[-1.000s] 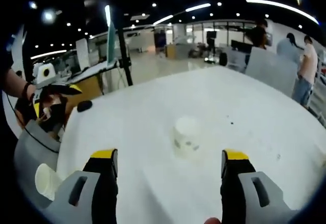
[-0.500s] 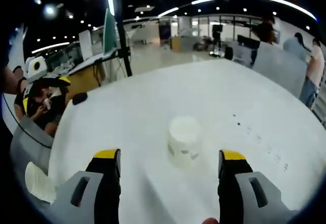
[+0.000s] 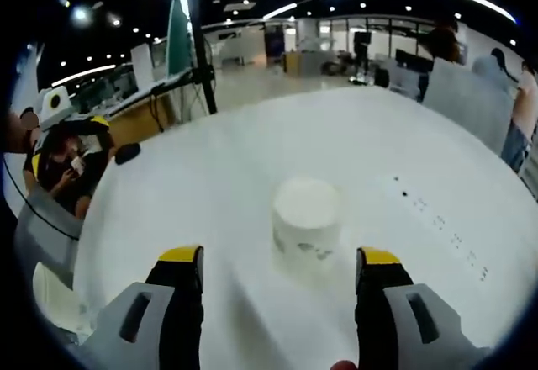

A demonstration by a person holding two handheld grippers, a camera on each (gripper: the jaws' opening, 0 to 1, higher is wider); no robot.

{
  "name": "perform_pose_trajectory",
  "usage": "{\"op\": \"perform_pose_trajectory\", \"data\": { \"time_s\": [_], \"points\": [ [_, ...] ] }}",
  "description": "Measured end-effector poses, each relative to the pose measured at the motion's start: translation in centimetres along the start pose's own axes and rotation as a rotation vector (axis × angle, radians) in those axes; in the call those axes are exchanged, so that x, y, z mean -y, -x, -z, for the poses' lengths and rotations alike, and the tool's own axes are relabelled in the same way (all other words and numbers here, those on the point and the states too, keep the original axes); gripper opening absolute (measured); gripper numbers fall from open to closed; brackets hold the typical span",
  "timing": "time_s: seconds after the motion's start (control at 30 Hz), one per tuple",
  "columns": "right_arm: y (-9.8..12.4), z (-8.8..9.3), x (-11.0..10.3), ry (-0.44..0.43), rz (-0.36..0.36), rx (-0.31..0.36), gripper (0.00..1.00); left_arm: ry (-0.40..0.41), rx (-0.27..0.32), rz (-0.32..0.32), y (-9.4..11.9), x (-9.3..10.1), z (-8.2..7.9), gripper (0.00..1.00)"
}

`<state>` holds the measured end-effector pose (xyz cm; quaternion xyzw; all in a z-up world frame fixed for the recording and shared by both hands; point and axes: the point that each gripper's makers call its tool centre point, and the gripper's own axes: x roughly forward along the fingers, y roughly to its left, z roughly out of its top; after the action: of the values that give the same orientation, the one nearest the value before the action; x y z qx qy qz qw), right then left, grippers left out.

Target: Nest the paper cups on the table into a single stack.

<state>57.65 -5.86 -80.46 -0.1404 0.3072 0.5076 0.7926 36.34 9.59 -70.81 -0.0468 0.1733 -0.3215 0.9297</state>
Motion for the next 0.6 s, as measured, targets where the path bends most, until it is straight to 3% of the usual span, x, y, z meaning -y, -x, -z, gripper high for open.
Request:
{"op": "perform_pose_trajectory", "data": {
  "time_s": [0.23, 0.6],
  "points": [
    [-0.7, 0.4, 0.2, 0.000, -0.003, -0.008, 0.62, 0.004, -0.012, 0.010, -0.3, 0.3, 0.3, 0.94],
    [-1.3, -0.1, 0.9, 0.018, 0.011, 0.012, 0.57, 0.018, -0.014, -0.005, -0.1, 0.0, 0.9, 0.94]
  ]
}}
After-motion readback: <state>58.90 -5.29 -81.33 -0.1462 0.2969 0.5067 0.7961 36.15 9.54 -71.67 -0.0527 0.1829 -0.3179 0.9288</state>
